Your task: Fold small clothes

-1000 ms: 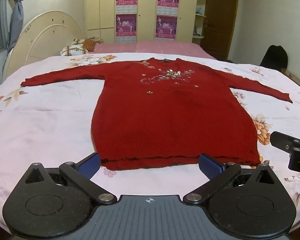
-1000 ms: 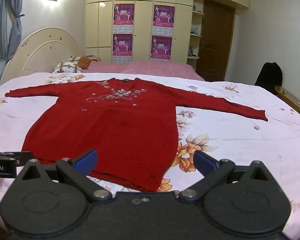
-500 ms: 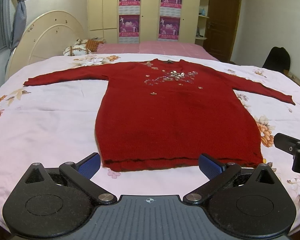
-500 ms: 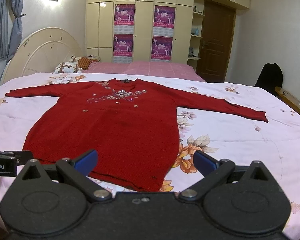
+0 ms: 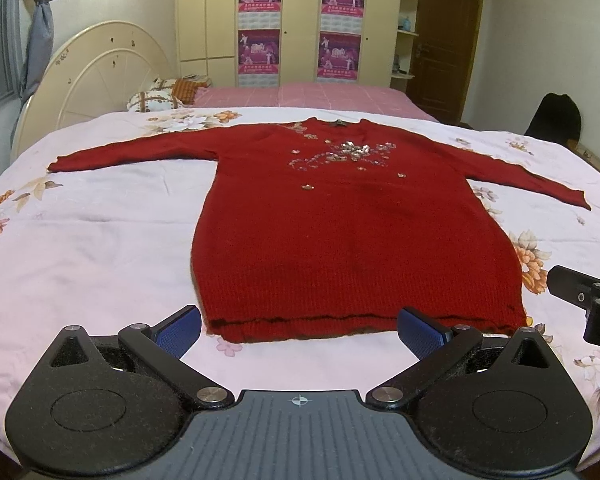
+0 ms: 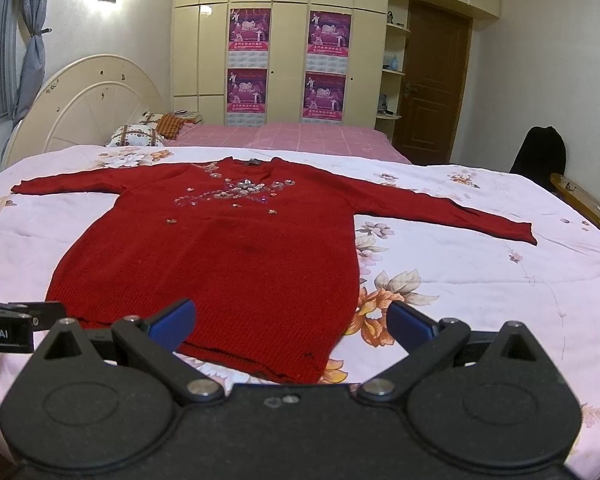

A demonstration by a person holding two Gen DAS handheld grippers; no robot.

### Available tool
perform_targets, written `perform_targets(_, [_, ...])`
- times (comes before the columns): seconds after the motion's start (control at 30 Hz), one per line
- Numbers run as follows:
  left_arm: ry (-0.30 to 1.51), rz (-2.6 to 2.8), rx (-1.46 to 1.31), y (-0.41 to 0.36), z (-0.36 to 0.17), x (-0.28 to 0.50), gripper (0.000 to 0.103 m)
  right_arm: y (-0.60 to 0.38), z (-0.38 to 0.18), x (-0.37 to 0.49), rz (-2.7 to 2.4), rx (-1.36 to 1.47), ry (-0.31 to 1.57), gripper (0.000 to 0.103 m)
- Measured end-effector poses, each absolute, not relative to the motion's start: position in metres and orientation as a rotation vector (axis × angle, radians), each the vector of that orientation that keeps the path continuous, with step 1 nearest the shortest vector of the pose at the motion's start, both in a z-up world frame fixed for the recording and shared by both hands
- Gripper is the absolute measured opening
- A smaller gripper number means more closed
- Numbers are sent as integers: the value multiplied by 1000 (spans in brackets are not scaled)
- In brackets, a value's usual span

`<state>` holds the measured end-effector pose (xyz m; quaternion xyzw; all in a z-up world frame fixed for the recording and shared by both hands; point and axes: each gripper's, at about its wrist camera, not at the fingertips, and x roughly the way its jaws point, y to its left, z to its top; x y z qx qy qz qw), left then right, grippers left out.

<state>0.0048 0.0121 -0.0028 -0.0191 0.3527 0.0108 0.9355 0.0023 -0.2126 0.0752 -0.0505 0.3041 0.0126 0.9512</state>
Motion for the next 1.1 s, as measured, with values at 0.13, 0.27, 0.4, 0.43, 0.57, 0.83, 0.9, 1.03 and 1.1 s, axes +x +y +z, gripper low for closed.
perform_targets(0.13, [719, 23, -39, 12, -3, 3, 103, -213, 75, 2, 28, -105, 617, 102])
perform_targets(0.27, [714, 21, -38, 12, -1, 3, 103, -212, 76, 2, 27, -106, 617, 102])
perform_targets(0.4, [715, 22, -38, 13, -1, 3, 103, -212, 76, 2, 23, -104, 620, 102])
perform_targets(0.43, [715, 22, -38, 13, -1, 3, 103, -212, 76, 2, 22, -104, 621, 102])
perform_targets(0.57, [716, 20, -39, 14, -1, 3, 103, -213, 75, 2, 21, -102, 623, 102])
perform_targets(0.83, [716, 24, -41, 13, -1, 3, 103, -213, 75, 3, 21, -102, 624, 102])
perform_targets(0.9, [718, 26, -40, 12, -1, 4, 103, -213, 75, 3, 21, -102, 624, 102])
perform_targets(1.03, [717, 26, -40, 12, -2, 5, 103, -212, 75, 3, 21, -102, 625, 102])
perform_targets(1.1, [717, 26, -41, 13, -2, 6, 103, -212, 76, 3, 22, -103, 625, 102])
